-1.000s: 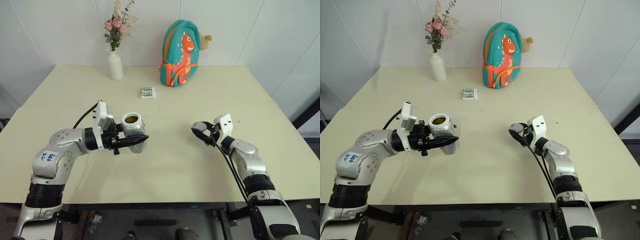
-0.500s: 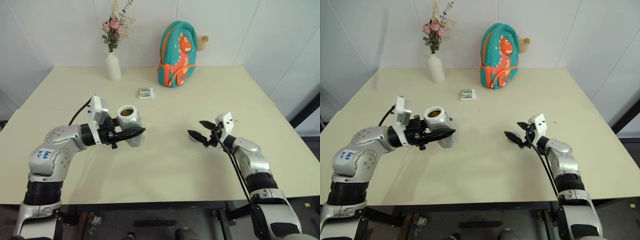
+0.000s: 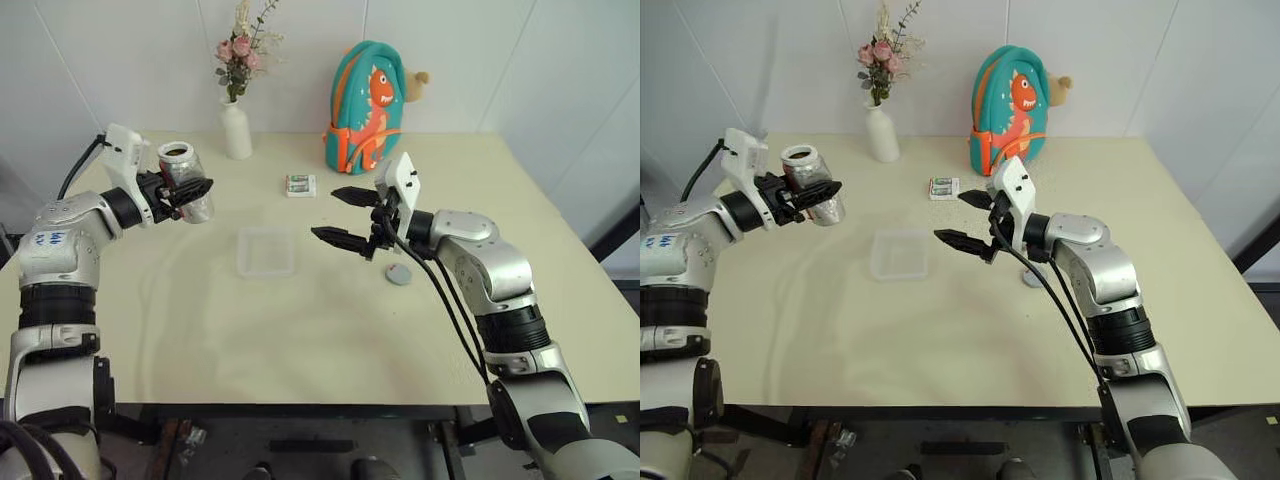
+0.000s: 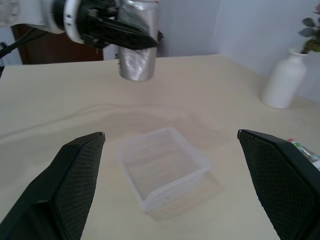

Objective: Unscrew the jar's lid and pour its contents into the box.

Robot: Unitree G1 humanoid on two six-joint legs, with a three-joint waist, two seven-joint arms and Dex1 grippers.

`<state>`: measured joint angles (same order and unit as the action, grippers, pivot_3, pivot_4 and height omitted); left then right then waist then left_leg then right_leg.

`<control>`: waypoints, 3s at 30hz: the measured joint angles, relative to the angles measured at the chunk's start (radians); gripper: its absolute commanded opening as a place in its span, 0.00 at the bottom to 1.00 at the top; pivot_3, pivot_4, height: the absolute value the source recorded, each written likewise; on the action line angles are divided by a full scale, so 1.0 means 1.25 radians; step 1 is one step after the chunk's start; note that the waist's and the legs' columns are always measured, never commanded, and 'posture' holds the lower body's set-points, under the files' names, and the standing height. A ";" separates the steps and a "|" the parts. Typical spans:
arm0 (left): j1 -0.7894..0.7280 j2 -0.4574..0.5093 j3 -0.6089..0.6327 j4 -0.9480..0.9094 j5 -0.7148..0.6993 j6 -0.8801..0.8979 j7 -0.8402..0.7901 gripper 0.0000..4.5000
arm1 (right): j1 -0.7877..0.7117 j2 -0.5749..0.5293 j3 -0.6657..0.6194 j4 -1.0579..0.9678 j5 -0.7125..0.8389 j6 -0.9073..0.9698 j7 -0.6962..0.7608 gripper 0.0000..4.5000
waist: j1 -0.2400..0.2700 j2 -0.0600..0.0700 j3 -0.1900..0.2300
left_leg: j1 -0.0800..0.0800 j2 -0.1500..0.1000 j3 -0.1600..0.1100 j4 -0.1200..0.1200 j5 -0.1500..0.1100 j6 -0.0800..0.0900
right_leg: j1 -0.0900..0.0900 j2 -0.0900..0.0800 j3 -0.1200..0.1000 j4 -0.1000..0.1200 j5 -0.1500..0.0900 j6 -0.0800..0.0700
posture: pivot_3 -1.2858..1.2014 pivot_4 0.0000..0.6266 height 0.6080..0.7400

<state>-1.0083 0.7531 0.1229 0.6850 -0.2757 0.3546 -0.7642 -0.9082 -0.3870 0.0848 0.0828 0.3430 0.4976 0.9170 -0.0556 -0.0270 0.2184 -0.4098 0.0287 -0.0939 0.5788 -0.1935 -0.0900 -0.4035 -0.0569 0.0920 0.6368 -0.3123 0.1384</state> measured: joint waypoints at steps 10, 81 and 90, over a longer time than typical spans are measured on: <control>-0.027 -0.073 -0.125 0.206 0.236 -0.316 0.155 0.44 | 0.078 -0.039 0.017 -0.066 -0.001 0.047 -0.006 0.99 | 0.002 0.000 0.000 | -0.011 0.000 0.000 0.006 0.000 0.000 | -0.011 0.000 0.000 0.006 0.000 0.000 | 0.52 0.24 1.00; 0.001 -0.119 0.198 0.447 0.100 -0.379 0.337 0.44 | 0.153 -0.062 0.021 -0.087 -0.007 -0.030 -0.043 0.99 | 0.003 -0.001 0.000 | -0.008 -0.001 -0.002 0.014 0.002 -0.001 | -0.008 0.000 0.000 0.016 0.001 0.001 | 0.52 0.24 1.00; 0.030 -0.116 0.204 0.450 0.092 -0.373 0.312 0.99 | 0.163 -0.055 0.020 -0.093 -0.004 -0.028 -0.046 1.00 | -0.002 -0.001 0.000 | -0.008 -0.001 -0.002 0.013 0.002 -0.001 | -0.008 0.000 0.000 0.016 0.001 0.001 | 0.52 0.24 1.00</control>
<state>-0.9713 0.6079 0.3773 1.2474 -0.1610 -0.1118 -0.3737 -0.7046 -0.4559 0.1104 -0.0335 0.3384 0.4629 0.8597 -0.0576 -0.0285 0.2179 -0.4193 0.0273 -0.0959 0.5957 -0.1907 -0.0908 -0.4137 -0.0567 0.0918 0.6565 -0.3105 0.1401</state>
